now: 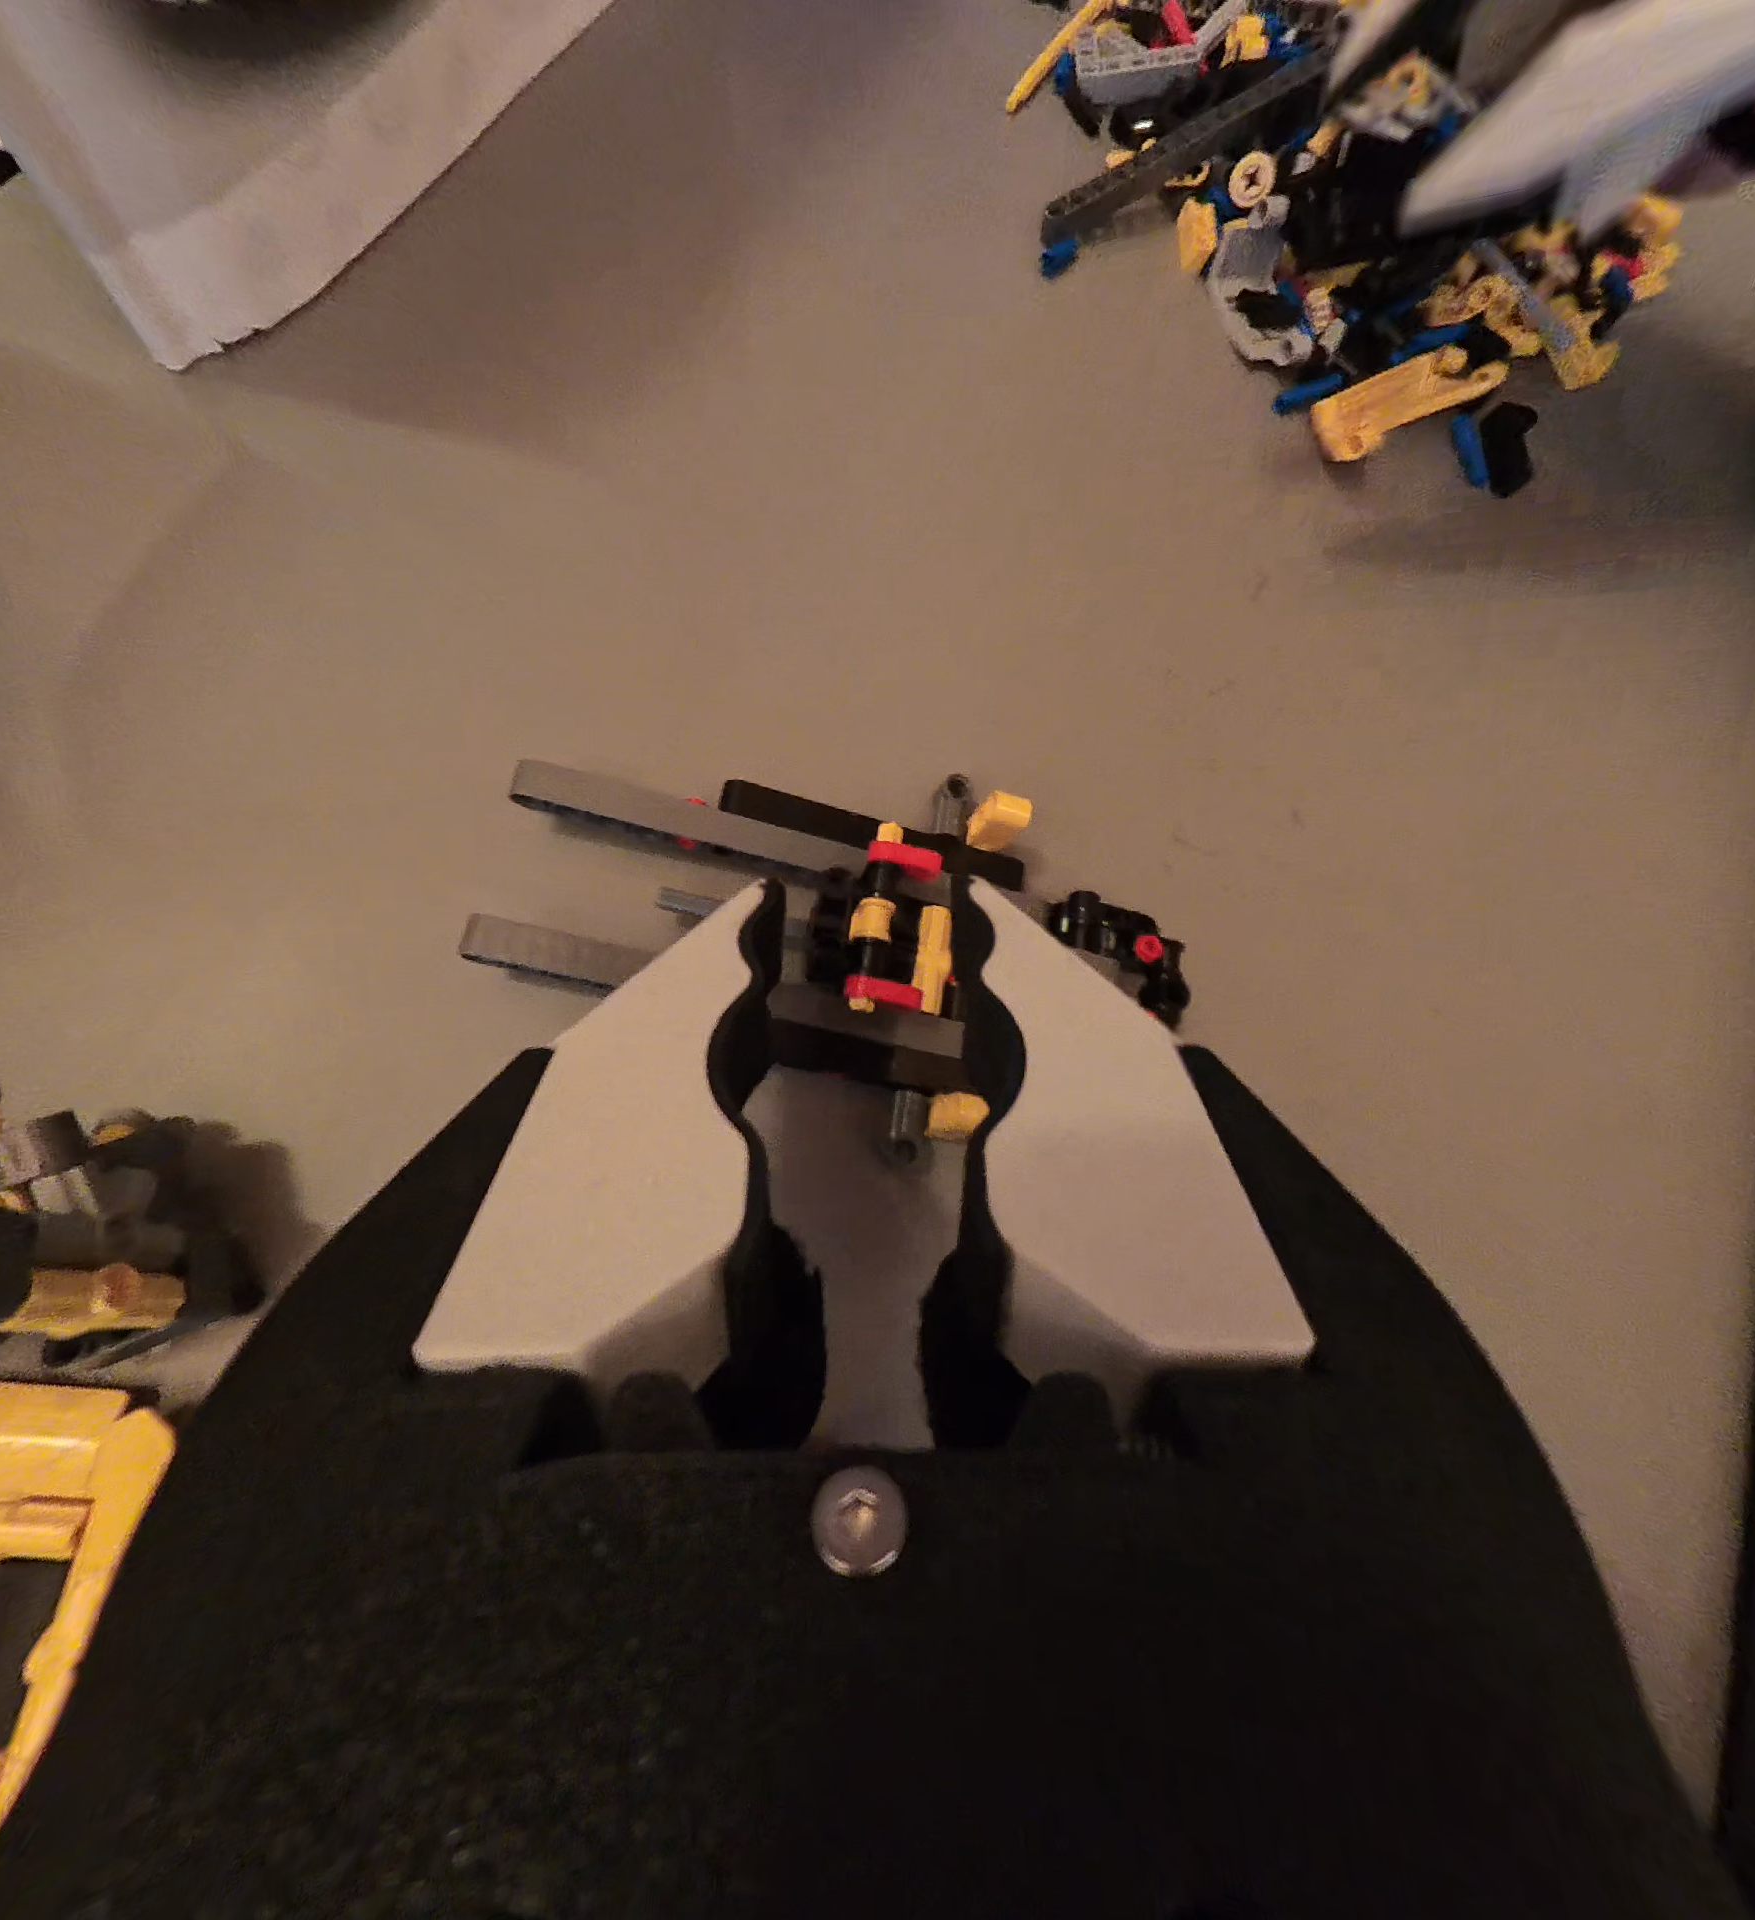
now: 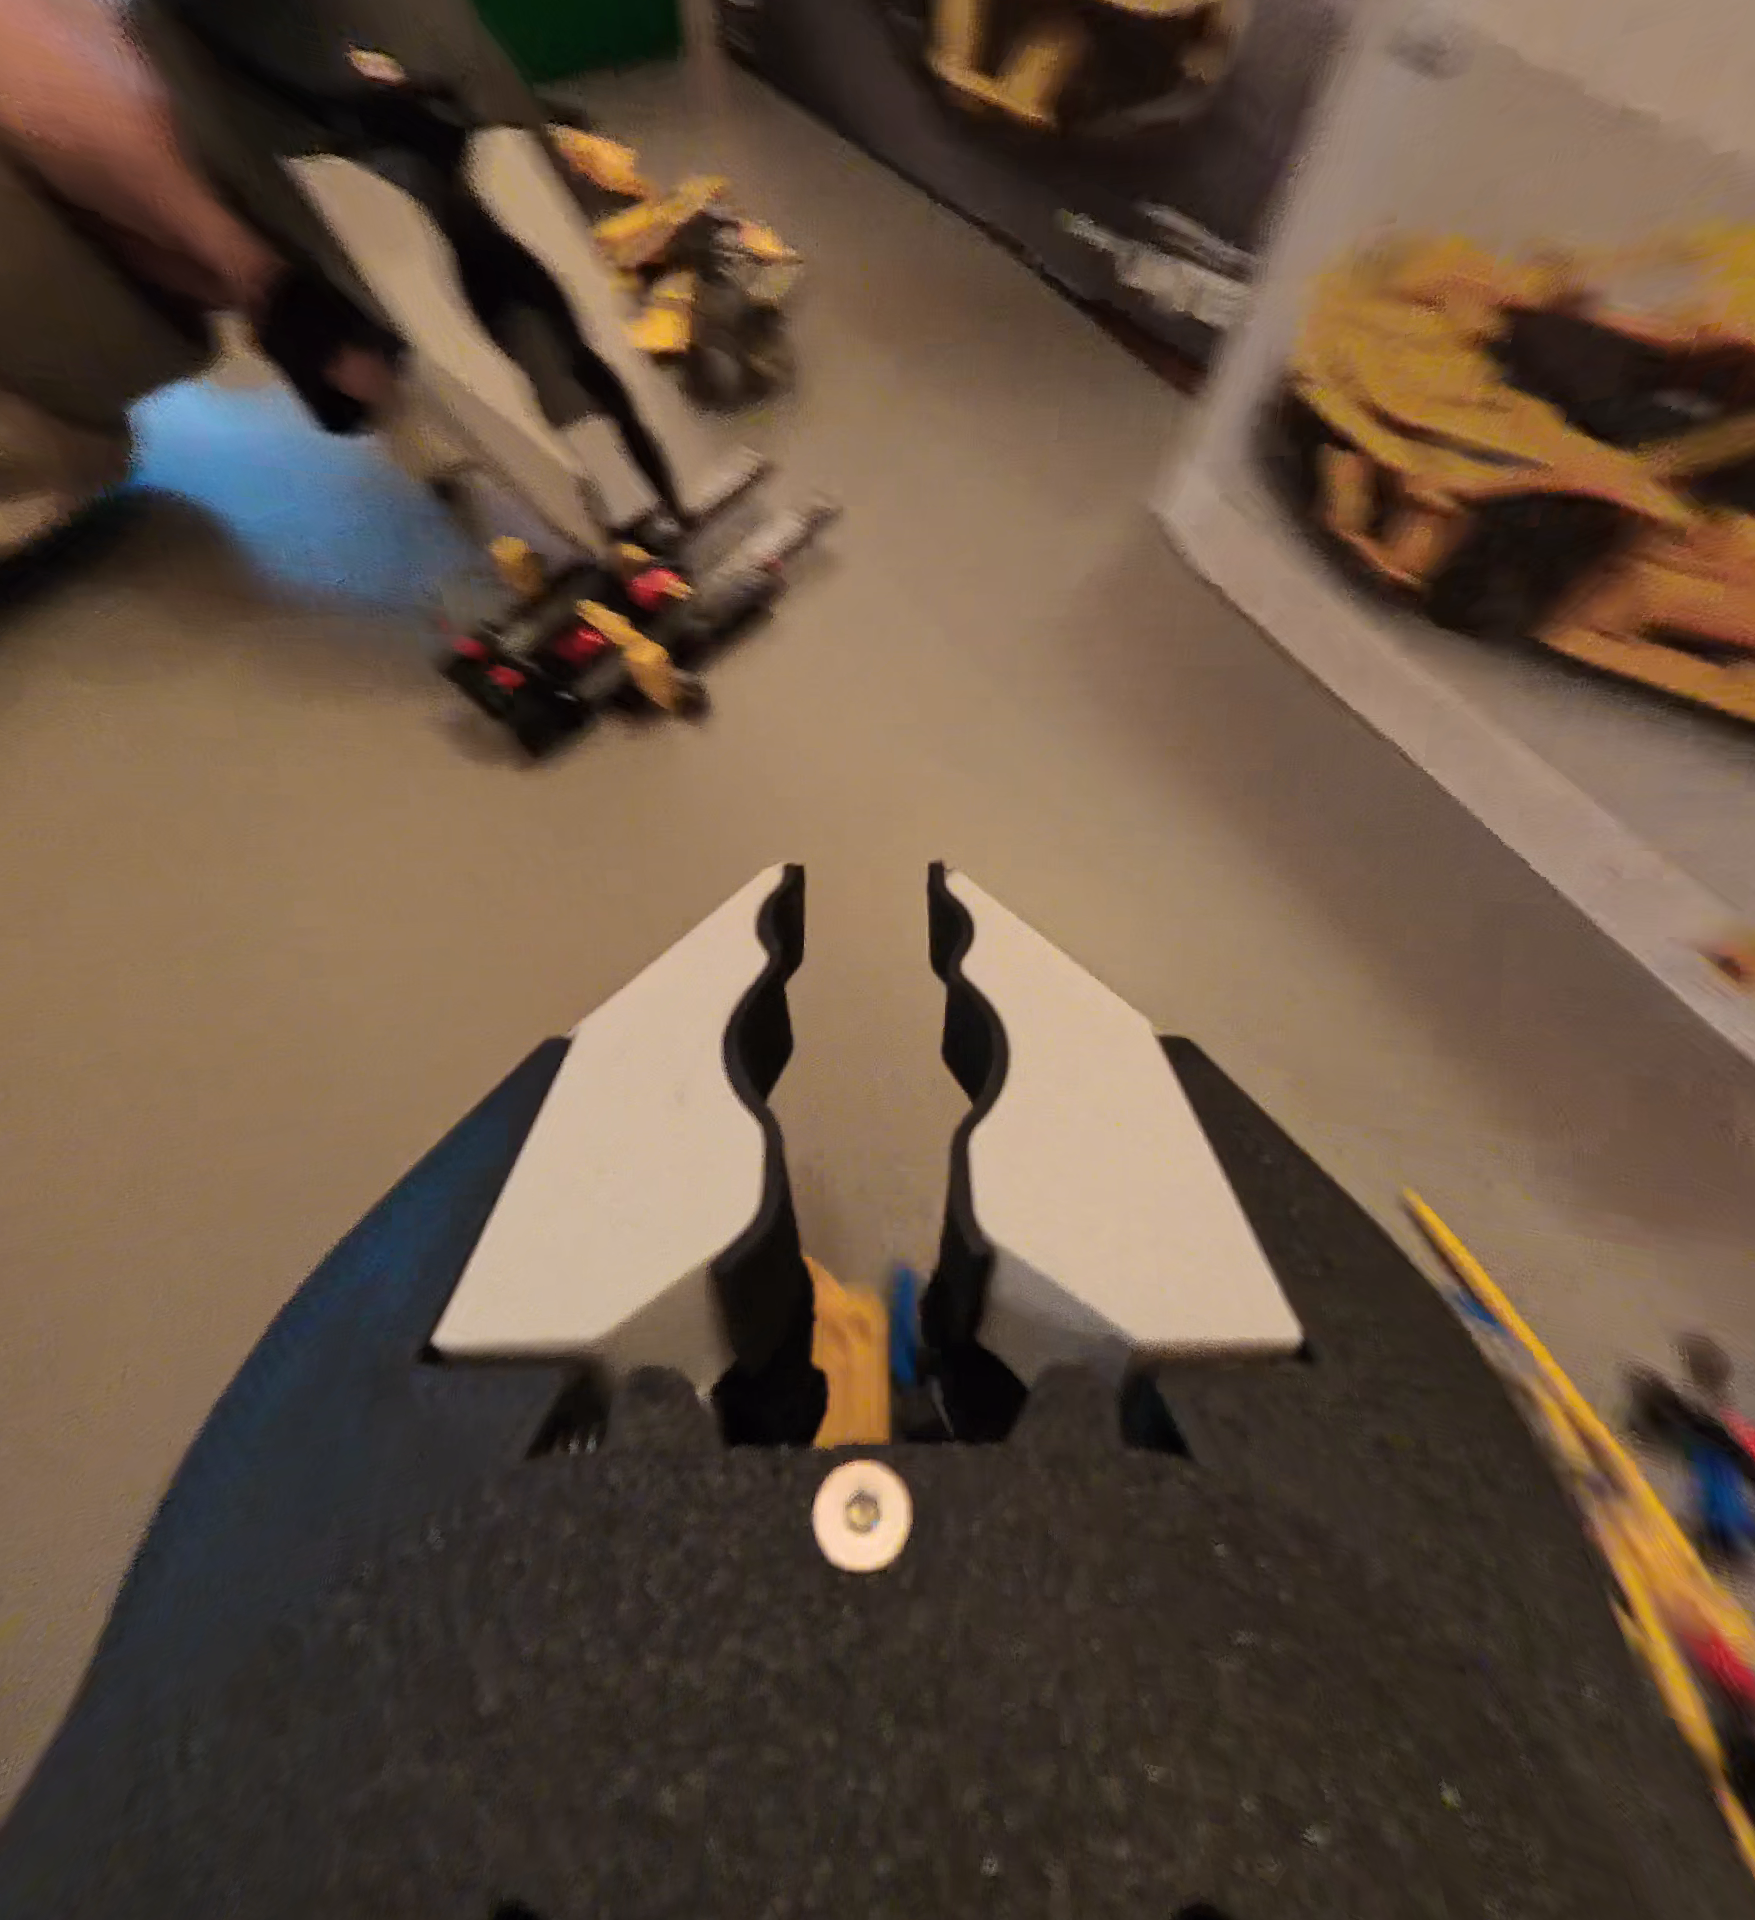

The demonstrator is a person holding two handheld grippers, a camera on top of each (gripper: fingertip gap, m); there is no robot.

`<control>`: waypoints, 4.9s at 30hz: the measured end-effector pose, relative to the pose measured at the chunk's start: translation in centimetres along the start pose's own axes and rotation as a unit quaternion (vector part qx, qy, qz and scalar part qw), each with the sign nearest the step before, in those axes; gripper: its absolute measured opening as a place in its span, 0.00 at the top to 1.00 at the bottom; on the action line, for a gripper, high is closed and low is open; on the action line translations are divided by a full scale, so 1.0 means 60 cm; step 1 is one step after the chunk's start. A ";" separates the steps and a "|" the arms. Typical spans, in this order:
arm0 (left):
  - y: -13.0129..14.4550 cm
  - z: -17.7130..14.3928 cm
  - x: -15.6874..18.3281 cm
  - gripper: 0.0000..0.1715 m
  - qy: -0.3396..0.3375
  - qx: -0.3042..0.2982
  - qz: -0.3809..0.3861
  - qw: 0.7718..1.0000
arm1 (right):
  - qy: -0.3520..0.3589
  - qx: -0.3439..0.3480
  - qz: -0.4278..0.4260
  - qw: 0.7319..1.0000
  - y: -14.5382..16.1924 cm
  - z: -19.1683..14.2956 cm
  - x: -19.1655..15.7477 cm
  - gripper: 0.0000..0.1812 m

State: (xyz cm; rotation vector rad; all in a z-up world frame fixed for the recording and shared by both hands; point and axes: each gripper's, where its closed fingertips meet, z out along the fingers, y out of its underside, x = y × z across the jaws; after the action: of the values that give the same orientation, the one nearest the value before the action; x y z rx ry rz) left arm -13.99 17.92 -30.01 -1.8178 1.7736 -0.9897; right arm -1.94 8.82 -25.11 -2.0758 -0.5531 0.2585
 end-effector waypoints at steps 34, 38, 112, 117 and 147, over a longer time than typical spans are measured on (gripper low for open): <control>-0.003 -0.027 0.028 0.91 0.009 0.039 0.194 0.980 | -0.125 0.018 -0.057 0.990 0.005 -0.008 -0.044 0.97; -0.034 -0.022 0.046 0.91 -0.004 0.064 0.201 0.978 | -0.080 -0.049 0.010 0.996 0.054 -0.049 0.014 0.97; -0.183 -0.005 0.177 0.98 0.335 0.279 -0.278 0.856 | 0.050 0.165 -0.205 0.963 -0.121 0.035 -0.093 0.70; -0.191 0.002 0.182 0.98 0.366 0.289 -0.319 0.825 | 0.079 0.151 -0.220 0.961 -0.119 0.036 -0.085 0.82; 0.067 0.022 0.123 0.83 0.102 -0.105 0.184 0.972 | -0.116 0.010 0.020 0.993 0.003 0.020 -0.072 0.78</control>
State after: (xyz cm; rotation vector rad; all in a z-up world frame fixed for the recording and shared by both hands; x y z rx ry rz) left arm -16.24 10.01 -32.32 -1.4575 2.3127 -0.8923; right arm -6.14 7.57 -26.07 -2.0521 -0.6463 0.5320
